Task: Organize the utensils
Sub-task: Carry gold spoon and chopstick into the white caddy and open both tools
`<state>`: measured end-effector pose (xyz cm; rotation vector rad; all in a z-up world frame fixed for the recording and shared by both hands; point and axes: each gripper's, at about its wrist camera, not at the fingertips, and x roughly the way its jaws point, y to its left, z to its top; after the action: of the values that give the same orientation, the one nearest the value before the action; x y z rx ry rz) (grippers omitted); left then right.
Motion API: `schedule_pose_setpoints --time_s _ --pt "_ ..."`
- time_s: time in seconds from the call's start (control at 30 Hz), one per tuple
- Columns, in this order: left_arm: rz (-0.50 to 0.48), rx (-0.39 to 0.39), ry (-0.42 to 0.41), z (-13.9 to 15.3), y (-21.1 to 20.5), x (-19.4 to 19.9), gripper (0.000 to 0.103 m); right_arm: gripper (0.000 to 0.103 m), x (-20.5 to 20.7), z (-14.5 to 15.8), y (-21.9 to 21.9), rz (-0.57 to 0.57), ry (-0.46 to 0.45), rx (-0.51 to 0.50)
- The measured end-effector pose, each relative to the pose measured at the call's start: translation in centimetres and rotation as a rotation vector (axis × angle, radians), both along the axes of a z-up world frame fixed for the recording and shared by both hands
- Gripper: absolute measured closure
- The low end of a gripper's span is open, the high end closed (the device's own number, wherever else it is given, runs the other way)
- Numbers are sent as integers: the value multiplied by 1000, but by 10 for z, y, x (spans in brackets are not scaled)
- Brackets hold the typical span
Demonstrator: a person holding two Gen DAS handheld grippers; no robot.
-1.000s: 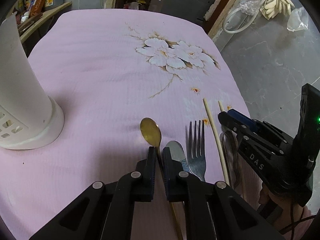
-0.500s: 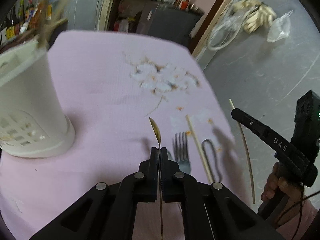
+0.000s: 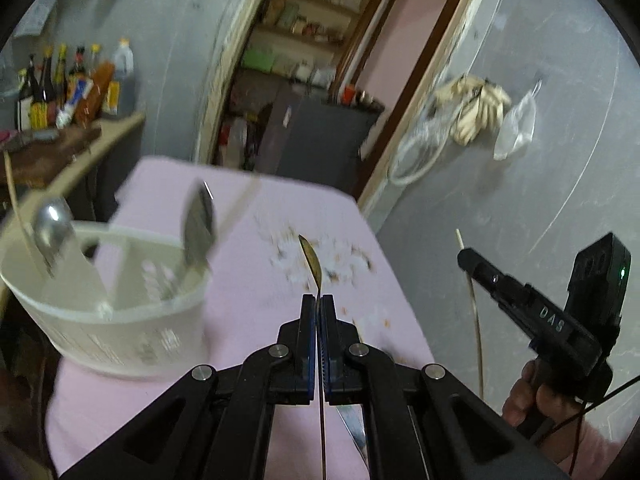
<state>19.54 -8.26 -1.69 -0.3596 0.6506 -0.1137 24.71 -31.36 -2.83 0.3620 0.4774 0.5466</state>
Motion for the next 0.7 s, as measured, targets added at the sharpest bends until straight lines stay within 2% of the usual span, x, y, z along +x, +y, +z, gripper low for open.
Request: schedule_pose_setpoints --time_s 0.3,0.47,0.6,0.7 --pt "68 55 -185 59 63 -9 100 99 -6 51 76 50 -187 38" --pt "117 67 -257 75 101 -11 100 99 -1 71 115 62 -264 159" --pt "170 32 -294 80 137 -11 100 99 6 70 142 41 -279 250" --pt "214 -2 -315 77 162 -12 100 99 14 60 162 18 -274 279"
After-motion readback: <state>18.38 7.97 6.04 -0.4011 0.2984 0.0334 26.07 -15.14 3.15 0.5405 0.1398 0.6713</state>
